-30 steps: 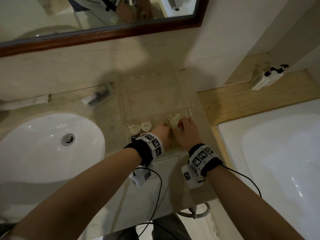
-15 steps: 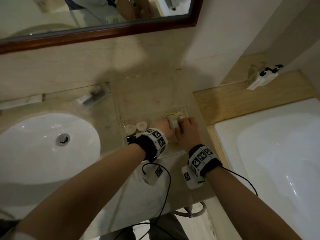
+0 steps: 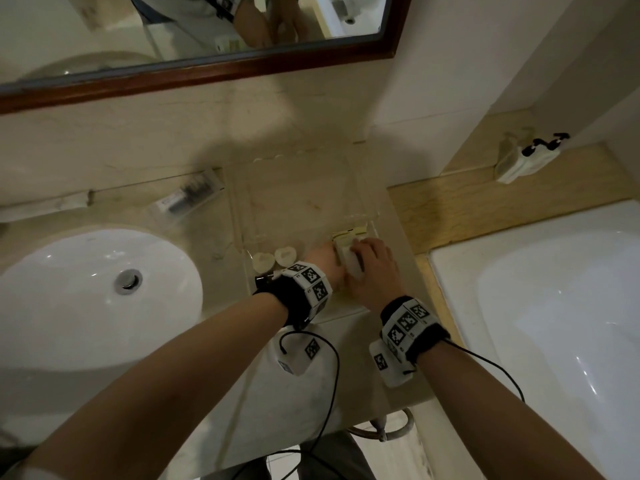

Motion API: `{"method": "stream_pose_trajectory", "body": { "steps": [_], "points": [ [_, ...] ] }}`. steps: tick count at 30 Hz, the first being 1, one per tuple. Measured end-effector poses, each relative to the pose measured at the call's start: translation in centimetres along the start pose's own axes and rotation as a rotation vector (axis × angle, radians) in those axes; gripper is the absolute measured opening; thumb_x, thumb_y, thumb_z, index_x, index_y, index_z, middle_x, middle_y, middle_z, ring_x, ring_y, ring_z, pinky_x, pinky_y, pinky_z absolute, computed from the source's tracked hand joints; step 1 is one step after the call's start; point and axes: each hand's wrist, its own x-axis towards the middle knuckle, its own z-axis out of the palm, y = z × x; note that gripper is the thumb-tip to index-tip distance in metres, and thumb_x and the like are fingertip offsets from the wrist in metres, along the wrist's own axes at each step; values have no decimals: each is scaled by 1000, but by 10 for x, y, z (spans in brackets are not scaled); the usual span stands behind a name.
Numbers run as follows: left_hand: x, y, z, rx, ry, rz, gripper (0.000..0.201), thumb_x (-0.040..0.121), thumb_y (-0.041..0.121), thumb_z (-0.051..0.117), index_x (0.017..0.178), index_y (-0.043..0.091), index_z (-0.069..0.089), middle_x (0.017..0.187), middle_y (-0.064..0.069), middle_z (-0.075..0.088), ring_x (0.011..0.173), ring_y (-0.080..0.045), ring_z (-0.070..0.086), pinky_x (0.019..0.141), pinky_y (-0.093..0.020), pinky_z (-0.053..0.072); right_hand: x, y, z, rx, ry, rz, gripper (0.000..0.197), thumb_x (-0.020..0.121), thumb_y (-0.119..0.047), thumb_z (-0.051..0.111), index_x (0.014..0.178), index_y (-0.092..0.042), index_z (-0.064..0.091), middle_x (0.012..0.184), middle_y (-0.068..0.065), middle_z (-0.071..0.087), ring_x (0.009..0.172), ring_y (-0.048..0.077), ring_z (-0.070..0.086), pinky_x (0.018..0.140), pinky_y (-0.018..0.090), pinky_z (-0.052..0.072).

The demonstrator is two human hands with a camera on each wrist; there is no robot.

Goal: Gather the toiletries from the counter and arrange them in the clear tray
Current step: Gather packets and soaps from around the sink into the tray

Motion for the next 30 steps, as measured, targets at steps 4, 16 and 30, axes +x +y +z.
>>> {"method": "stream_pose_trajectory", "body": {
  "steps": [4,16,30],
  "points": [
    [6,-7,3,-67,22,-7,35,93,14,44,125,5,52,123,-18,61,112,-32,58,97,-39,47,-5,4,-4,-115,-109,-19,69,72,-36,70,133,-23,39,146,2,27,130,27,28,107,43,29],
    [4,-33,-14,-225,23,-89,47,94,23,46,138,9,36,131,-13,55,112,-30,59,97,-41,50,7,-20,-11,-99,-102,5,69,73,-41,71,133,-23,41,149,-1,25,137,24,23,112,42,21],
    [-95,-204,-89,-249,397,-209,31,95,19,43,124,12,51,118,-14,62,105,-29,60,84,-30,46,11,-224,59,71,-252,-371,26,91,-13,49,116,-12,53,106,3,55,93,20,54,84,29,45]
  ]
}}
